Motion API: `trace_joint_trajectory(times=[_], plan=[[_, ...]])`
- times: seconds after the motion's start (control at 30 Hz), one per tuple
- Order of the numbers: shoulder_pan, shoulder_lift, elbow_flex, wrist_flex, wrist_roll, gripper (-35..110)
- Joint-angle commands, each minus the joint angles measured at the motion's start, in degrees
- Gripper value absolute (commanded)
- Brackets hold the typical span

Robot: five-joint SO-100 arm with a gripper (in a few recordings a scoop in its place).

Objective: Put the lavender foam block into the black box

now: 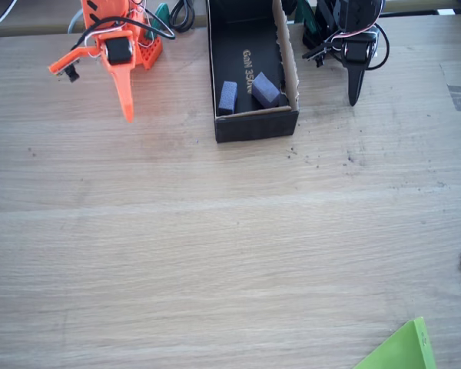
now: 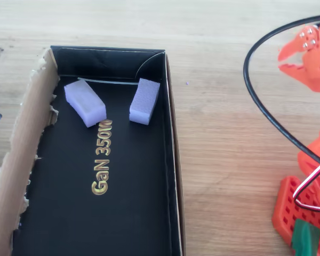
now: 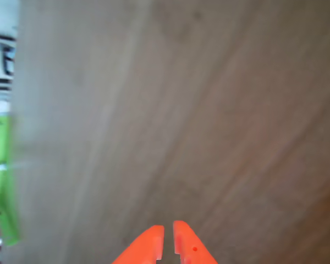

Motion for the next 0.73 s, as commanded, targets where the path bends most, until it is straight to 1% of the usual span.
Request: trace_joint_trajectory(times=[0.0, 0.13, 0.3, 0.37, 0.43, 0.57, 0.67, 0.7], plan=[[2.8, 1.2, 0.3, 5.0, 0.6, 0], [3.8, 1.2, 0.3, 7.2, 1.5, 1], [3.2, 1.3, 0.3, 7.4, -2.1, 1], [2.6, 1.3, 0.3, 9.7, -1.8, 4], [2.3, 1.2, 0.3, 9.6, -2.2, 0], [2.2, 1.2, 0.3, 9.8, -2.2, 0], [1.1, 1.2, 0.3, 10.1, -8.4, 0], [1.1, 1.2, 0.3, 10.1, -8.6, 0]])
